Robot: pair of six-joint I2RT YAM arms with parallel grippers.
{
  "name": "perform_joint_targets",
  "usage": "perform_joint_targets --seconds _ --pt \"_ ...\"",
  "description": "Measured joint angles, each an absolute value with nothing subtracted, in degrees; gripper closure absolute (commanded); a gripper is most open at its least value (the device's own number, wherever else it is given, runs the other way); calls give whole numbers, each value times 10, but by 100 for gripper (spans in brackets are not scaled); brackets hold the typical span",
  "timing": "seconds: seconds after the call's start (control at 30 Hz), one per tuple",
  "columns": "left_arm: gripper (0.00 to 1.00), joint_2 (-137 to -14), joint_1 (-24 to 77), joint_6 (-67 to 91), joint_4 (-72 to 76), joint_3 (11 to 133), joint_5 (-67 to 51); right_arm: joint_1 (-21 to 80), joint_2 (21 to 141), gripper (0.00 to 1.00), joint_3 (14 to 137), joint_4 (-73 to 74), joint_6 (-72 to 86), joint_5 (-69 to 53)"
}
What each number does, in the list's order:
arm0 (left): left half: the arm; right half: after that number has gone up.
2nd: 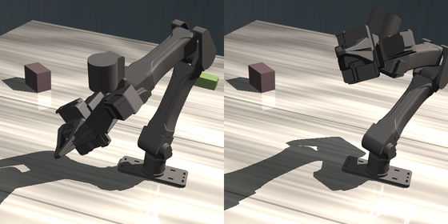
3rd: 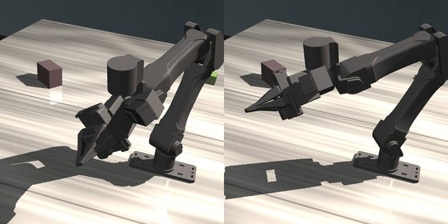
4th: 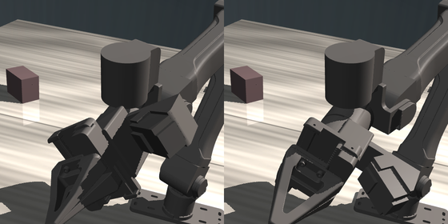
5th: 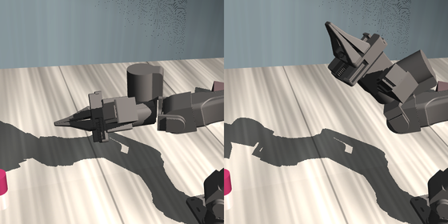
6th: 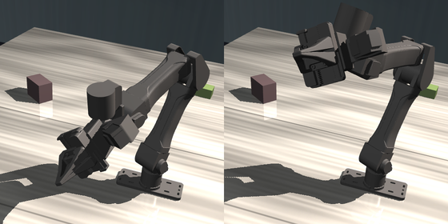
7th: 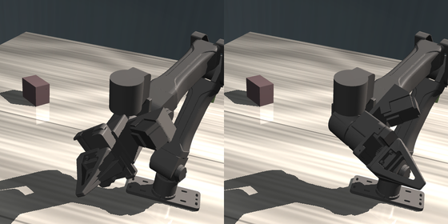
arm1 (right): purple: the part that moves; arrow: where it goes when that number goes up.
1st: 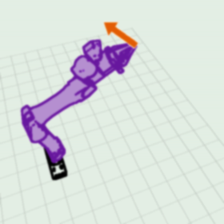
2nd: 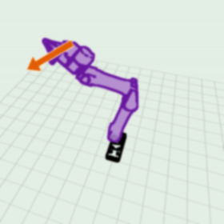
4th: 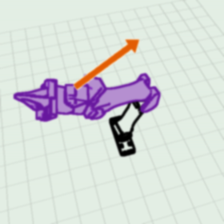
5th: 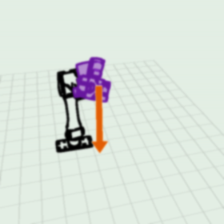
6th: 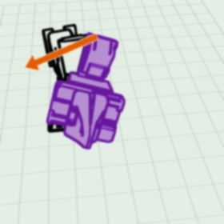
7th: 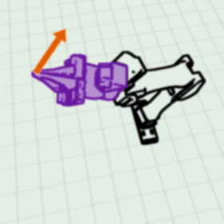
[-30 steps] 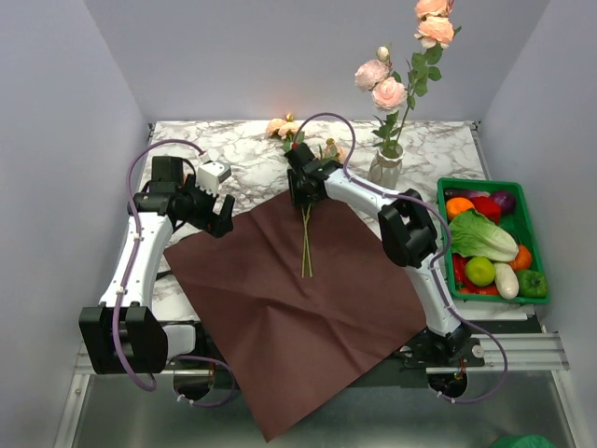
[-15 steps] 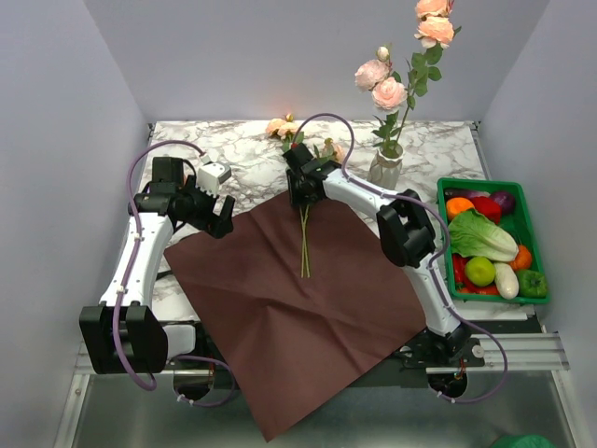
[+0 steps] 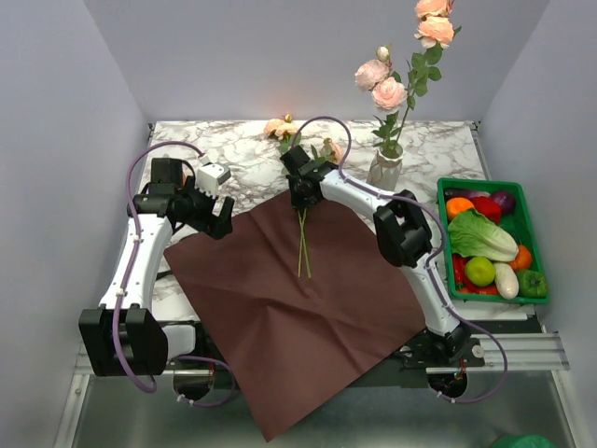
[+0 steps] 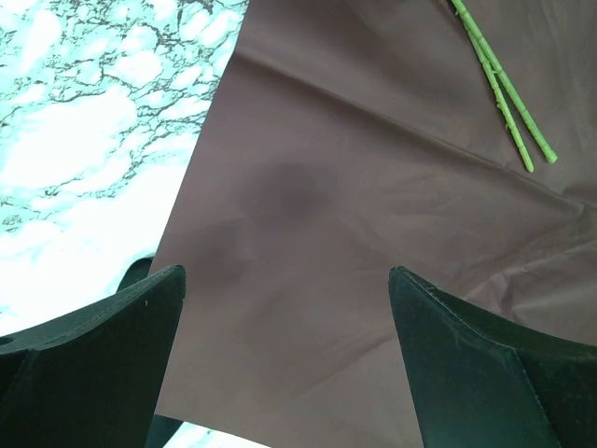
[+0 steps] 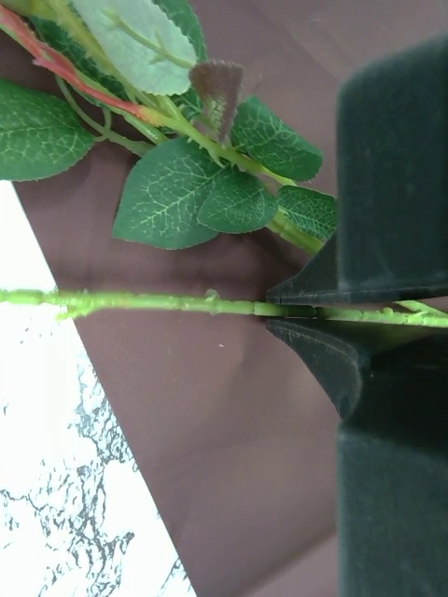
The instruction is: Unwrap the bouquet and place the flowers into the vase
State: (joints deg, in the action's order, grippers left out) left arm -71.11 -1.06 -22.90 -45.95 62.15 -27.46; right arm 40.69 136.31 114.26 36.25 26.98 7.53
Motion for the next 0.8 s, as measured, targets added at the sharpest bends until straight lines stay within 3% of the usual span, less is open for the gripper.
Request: perform_joint_targets --seconds 0.03,0.33,0.57,0.8 --pt "1 -709 -11 -229 -462 622 -275 408 1363 99 1143 364 270 77" --pt "1 -691 -11 -229 -470 624 -275 420 1312 99 1084 347 260 98" --pt "1 -684 -11 -228 -490 646 -275 431 1122 99 1004 252 223 101" --pt "1 -677 -12 -226 -496 649 -275 439 924 99 942 64 135 101"
